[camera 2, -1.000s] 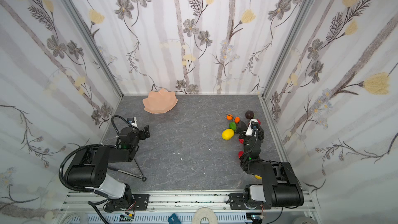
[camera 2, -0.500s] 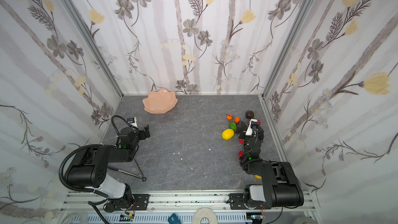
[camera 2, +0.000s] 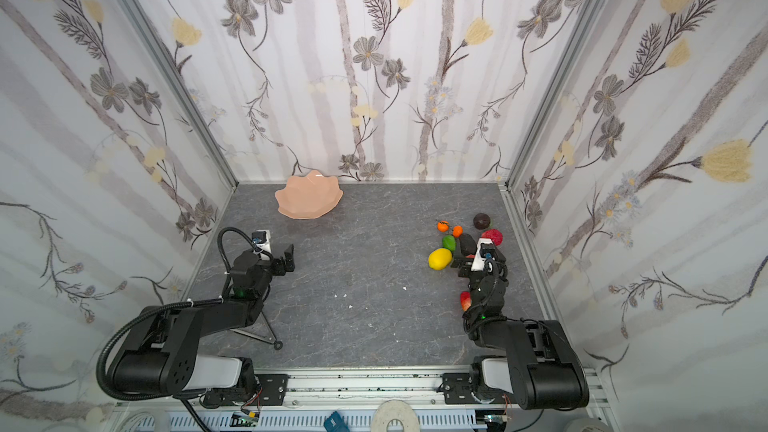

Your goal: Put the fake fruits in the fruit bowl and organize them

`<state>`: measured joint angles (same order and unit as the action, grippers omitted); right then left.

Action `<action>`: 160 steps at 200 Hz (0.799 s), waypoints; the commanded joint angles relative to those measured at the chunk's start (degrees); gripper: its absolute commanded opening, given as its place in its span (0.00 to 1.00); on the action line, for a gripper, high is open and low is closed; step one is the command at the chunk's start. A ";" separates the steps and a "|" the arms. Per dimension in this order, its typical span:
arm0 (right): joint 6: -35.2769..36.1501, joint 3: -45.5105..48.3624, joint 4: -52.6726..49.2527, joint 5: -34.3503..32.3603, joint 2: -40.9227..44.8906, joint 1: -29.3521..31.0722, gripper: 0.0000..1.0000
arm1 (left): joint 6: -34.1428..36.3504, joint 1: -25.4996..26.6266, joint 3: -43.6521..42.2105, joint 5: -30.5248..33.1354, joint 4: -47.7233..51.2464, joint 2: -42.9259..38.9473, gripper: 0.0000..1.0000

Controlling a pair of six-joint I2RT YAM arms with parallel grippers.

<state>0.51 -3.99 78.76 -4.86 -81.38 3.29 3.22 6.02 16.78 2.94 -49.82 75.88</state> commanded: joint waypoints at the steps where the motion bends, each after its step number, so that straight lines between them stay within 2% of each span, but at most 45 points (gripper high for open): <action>1: 1.53 0.51 3.51 1.31 4.70 0.22 1.00 | 0.71 1.17 0.10 3.31 6.71 -7.47 1.00; 27: -0.04 -2.72 -12.11 1.49 17.30 0.75 1.00 | -3.15 1.36 3.51 3.13 20.01 -17.75 1.00; 50: -10.53 -6.61 -26.71 1.61 29.86 0.75 1.00 | -11.33 1.36 6.29 4.67 26.43 -22.79 1.00; 66: -16.66 -11.12 -37.47 1.40 35.97 0.75 1.00 | -22.48 1.36 9.35 11.82 33.90 -24.76 1.00; 83: -21.13 -16.58 -51.65 1.94 40.42 0.67 1.00 | -38.22 1.11 15.29 22.21 50.18 -25.60 1.00; 93: -25.52 -18.58 -60.33 0.17 42.81 0.62 1.00 | -46.40 0.81 17.66 25.14 58.72 -25.34 1.00; 107: -29.74 -18.14 -66.81 -0.75 46.60 0.33 1.00 | -45.41 -0.84 17.23 20.42 57.51 -25.34 1.00; 128: -30.25 -14.07 -66.85 5.40 52.04 0.14 1.00 | -44.03 -2.40 15.76 13.54 51.79 -23.78 1.00; 143: -30.71 -10.30 -64.85 9.43 54.74 0.17 1.00 | -43.79 -3.11 18.57 10.08 52.43 -18.82 1.00; 160: -31.39 -5.91 -62.02 11.05 56.85 0.23 1.00 | -42.98 -3.29 24.35 5.95 54.48 -10.44 1.00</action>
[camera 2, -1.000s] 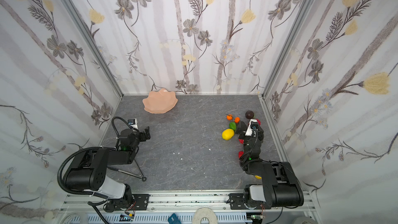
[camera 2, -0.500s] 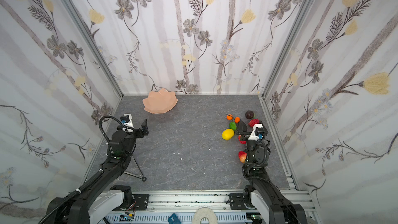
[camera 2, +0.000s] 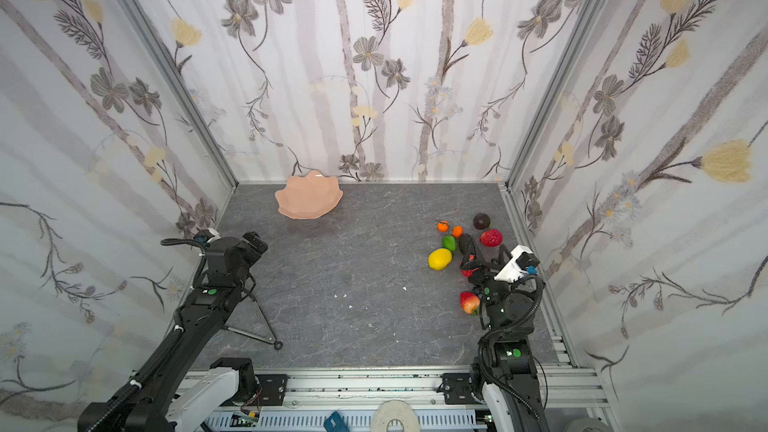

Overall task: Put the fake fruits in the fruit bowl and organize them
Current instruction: 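Grasp the rim of the peach bowl with the left gripper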

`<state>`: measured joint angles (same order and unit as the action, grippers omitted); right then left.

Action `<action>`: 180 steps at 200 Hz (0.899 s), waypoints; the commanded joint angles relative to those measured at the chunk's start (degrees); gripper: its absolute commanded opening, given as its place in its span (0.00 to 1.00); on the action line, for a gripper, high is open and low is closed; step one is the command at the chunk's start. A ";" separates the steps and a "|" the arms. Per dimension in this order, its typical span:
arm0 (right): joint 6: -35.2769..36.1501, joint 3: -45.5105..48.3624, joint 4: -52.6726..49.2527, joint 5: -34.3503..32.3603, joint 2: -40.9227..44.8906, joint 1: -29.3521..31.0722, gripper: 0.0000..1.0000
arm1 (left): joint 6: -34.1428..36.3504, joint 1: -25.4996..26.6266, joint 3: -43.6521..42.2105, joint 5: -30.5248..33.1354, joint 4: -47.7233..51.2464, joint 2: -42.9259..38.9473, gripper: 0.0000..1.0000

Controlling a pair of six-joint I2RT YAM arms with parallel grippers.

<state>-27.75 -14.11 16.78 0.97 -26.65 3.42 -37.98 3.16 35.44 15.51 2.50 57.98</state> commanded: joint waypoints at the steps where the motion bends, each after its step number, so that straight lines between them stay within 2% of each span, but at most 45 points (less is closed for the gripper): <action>1: -3.21 4.46 0.17 5.24 2.17 0.10 1.00 | -1.68 -0.48 6.08 -6.97 2.24 8.01 1.00; 27: -2.94 8.55 5.52 7.37 2.60 0.26 1.00 | 0.03 -0.87 20.45 -14.99 10.87 24.42 1.00; 49: -2.91 9.28 7.78 8.54 1.23 0.87 1.00 | -1.28 -1.00 30.79 -16.13 16.87 35.91 1.00; 89: -2.84 10.44 9.45 7.87 0.16 1.92 1.00 | -7.33 -1.69 43.66 -20.80 18.66 50.56 0.99; 110: -2.80 10.61 10.44 7.72 -0.26 2.44 1.00 | -9.98 -1.80 50.81 -23.36 18.89 57.26 0.88; 136: -2.48 10.60 11.29 7.55 -1.51 3.41 1.00 | -12.42 -1.93 55.40 -25.07 16.80 62.79 0.76; 180: -1.87 10.12 12.09 6.93 -3.47 4.92 1.00 | -14.05 -2.02 60.07 -22.13 20.17 66.88 0.62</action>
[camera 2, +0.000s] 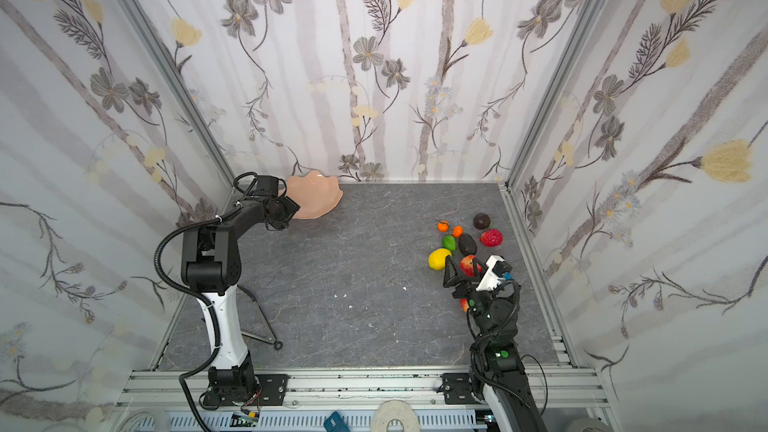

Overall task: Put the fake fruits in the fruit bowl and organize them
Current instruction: 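Grasp the rim of the peach bowl with the left gripper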

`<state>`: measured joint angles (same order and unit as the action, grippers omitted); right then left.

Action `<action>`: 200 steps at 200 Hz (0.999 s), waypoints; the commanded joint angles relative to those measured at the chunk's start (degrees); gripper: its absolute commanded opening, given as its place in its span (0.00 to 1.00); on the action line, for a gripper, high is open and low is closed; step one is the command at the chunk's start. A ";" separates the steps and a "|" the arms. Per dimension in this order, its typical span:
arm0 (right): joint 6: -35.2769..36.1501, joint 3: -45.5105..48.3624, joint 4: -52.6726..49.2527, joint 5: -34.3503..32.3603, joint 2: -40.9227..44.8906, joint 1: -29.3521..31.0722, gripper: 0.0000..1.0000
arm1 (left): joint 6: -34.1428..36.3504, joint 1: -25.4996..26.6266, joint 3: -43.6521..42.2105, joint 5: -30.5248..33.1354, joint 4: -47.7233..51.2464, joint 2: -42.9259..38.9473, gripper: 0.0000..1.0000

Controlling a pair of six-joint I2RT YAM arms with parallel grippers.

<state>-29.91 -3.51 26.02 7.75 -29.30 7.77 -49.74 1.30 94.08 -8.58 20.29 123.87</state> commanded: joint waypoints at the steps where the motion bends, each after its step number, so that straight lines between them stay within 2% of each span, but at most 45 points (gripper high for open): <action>1: 0.34 -0.47 2.83 0.11 -0.84 0.62 1.00 | -2.29 -0.16 1.44 2.02 2.43 1.00 0.62; 41: 0.64 -0.62 3.72 -0.61 -2.43 1.78 1.00 | -1.21 -0.25 1.96 0.90 2.36 2.15 0.48; 65: 1.06 -0.99 3.53 -0.88 -3.29 2.24 1.00 | -1.04 -0.24 1.49 0.16 2.80 1.81 0.29; 91: 1.33 -1.29 3.16 -1.33 -3.73 2.60 1.00 | -1.59 0.02 -0.66 0.14 2.38 0.06 0.27; 120: 1.54 -1.23 3.29 -1.84 -3.84 2.84 1.00 | -1.68 0.11 -3.43 -0.71 1.54 -1.47 0.13; 200: 1.95 -1.66 3.35 -1.75 -5.27 3.30 1.00 | -3.16 5.10 -20.98 -3.63 -6.42 -12.40 0.07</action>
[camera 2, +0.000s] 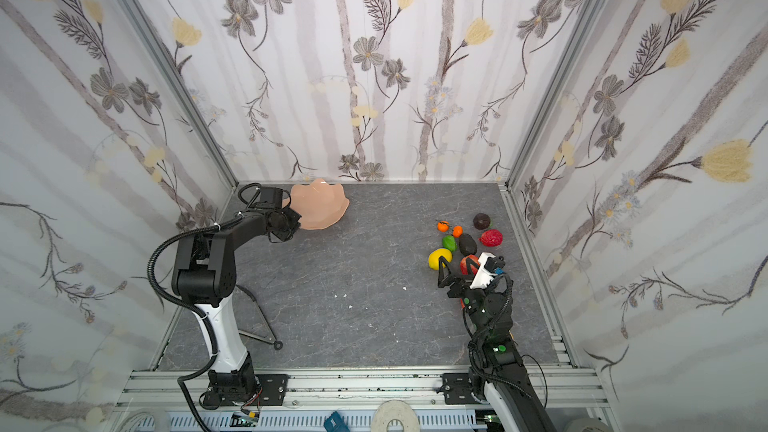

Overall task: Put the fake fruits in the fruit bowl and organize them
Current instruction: 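Grasp the rim of the peach bowl with the left gripper, then drag the peach bowl toward the table center with the left gripper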

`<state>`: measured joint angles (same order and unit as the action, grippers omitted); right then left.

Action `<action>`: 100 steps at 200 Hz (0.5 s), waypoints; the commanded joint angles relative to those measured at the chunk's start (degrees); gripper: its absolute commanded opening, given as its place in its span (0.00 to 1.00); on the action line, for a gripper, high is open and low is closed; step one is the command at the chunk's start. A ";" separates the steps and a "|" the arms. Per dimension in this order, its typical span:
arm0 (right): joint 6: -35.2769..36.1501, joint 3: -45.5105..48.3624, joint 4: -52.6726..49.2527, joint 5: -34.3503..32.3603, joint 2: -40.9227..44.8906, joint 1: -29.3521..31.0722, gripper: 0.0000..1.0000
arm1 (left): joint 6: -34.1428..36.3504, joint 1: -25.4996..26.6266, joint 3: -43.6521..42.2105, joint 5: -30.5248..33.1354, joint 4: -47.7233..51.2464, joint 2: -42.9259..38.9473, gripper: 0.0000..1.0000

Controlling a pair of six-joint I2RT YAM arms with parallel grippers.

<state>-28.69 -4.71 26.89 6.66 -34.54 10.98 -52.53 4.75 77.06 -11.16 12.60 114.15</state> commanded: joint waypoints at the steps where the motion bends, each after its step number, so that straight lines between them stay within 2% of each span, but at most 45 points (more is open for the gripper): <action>1: 0.73 -0.47 2.47 -0.67 0.04 0.09 1.00 | -0.33 1.83 -4.20 -1.06 1.19 -2.86 0.07; 100: 0.68 -0.16 0.69 -2.68 2.17 0.44 1.00 | 1.91 14.85 -27.05 -4.57 -7.35 -25.28 0.00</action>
<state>-28.40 -4.71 26.83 5.17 -32.91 11.33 -51.18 17.50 53.93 -13.76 9.23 92.68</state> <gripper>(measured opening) 0.995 0.052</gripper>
